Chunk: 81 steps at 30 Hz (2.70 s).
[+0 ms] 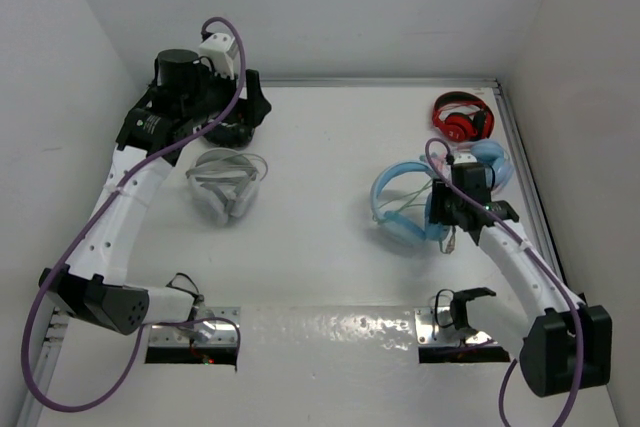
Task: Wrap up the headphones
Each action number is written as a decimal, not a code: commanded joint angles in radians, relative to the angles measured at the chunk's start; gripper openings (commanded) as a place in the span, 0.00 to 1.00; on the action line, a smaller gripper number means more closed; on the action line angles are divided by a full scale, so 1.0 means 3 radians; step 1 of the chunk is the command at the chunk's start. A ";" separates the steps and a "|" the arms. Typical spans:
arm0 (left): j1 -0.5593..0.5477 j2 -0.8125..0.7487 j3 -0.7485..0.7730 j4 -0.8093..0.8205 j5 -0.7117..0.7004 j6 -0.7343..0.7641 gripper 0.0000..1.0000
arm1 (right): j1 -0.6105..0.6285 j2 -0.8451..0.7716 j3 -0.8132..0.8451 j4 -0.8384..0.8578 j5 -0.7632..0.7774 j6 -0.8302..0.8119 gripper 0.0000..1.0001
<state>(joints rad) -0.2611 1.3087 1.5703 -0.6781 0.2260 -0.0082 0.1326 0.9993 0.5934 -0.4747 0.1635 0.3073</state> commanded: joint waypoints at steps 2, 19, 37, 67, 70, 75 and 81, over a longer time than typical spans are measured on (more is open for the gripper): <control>0.0011 -0.0077 -0.0009 0.0102 0.0019 0.0012 0.83 | -0.0002 0.0085 0.0241 0.0212 -0.0636 -0.0083 0.00; 0.0006 -0.0144 -0.0111 0.0072 -0.0012 0.0012 0.83 | -0.0375 0.0529 0.0205 0.0228 -0.0315 0.0238 0.00; 0.0006 -0.0185 -0.0183 0.0082 -0.0043 0.0012 0.83 | -0.0606 0.0882 0.0287 -0.0048 0.0606 0.0443 0.58; 0.0011 -0.0128 -0.0157 0.0097 -0.0099 0.0145 0.83 | -0.0606 -0.0431 0.0951 -0.0699 0.0902 0.0358 0.24; 0.0016 -0.0123 -0.0162 0.0097 -0.0114 0.0150 0.83 | -0.0605 -0.0238 0.1171 -0.0443 0.0464 0.0117 0.30; 0.0022 -0.0139 -0.0111 0.0067 -0.0150 0.0160 0.83 | -0.0606 0.0461 0.1626 -0.0442 0.0523 0.0366 0.51; 0.0032 -0.0154 -0.0111 0.0056 -0.0176 0.0160 0.83 | -0.0600 0.1213 0.1999 -0.0672 0.0514 0.0504 0.48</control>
<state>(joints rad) -0.2607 1.2846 1.5162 -0.6815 0.1864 0.0265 -0.0444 1.3052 1.1194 -0.6415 0.3309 0.4274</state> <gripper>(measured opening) 0.831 0.481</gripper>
